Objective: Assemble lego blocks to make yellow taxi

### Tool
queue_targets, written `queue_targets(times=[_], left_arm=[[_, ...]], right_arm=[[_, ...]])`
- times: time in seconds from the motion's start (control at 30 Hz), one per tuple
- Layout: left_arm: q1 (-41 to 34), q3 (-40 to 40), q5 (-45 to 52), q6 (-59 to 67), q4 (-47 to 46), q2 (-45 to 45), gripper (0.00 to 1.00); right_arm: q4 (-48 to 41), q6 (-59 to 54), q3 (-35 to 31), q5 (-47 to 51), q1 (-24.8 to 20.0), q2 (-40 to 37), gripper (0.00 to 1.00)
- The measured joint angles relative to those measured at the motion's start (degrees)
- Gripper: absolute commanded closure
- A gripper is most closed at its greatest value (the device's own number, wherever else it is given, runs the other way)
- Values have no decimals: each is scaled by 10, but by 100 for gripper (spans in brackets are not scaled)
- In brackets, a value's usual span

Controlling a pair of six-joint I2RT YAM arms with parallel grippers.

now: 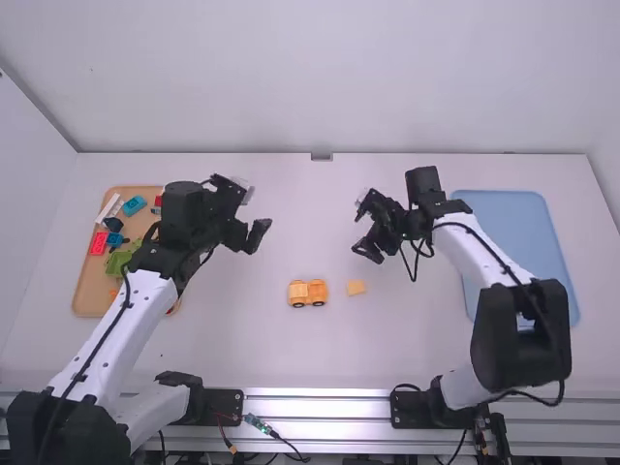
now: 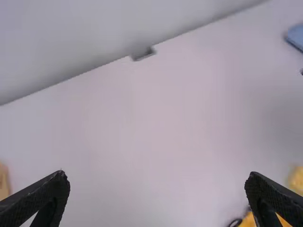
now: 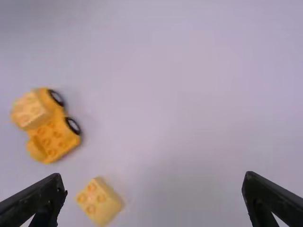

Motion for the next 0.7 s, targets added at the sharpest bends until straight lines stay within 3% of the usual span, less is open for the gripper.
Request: queue_targets(times=[0.17, 0.37, 0.53, 0.7], left_arm=[[0, -46, 123, 126, 23, 0, 1], [0, -122, 266, 302, 59, 0, 1], [0, -179, 298, 339, 176, 0, 1], [0, -222, 309, 333, 221, 0, 1]], right_arm=[[22, -55, -40, -37, 9, -66, 1], [51, -84, -62, -60, 7, -81, 1], [28, -139, -80, -70, 7, -81, 1], [23, -255, -140, -91, 7, -78, 1]])
